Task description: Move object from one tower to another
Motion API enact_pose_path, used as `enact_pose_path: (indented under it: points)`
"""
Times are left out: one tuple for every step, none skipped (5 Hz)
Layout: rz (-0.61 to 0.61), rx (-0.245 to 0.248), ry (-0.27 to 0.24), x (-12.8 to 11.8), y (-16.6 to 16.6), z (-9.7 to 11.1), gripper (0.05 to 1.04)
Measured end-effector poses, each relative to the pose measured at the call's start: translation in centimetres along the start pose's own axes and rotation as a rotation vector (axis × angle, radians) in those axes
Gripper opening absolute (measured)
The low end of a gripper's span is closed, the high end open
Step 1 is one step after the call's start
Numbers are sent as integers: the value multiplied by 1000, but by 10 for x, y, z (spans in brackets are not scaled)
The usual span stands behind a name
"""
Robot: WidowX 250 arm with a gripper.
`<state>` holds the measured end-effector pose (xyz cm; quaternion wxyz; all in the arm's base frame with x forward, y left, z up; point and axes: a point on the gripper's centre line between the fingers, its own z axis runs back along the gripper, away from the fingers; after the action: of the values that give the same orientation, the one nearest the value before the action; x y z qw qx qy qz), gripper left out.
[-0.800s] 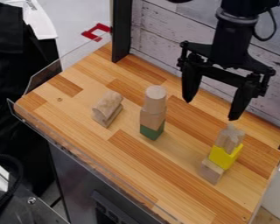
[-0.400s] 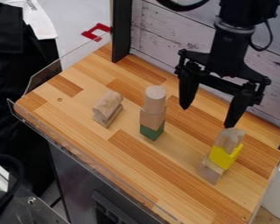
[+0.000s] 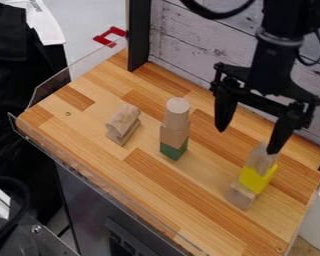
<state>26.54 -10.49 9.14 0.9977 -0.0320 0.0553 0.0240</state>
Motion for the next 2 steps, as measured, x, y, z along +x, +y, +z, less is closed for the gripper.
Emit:
enact_pose_path:
  points:
    - [-4, 9, 21, 0, -4, -9, 999]
    - [19, 81, 61, 2, -9, -19, 999]
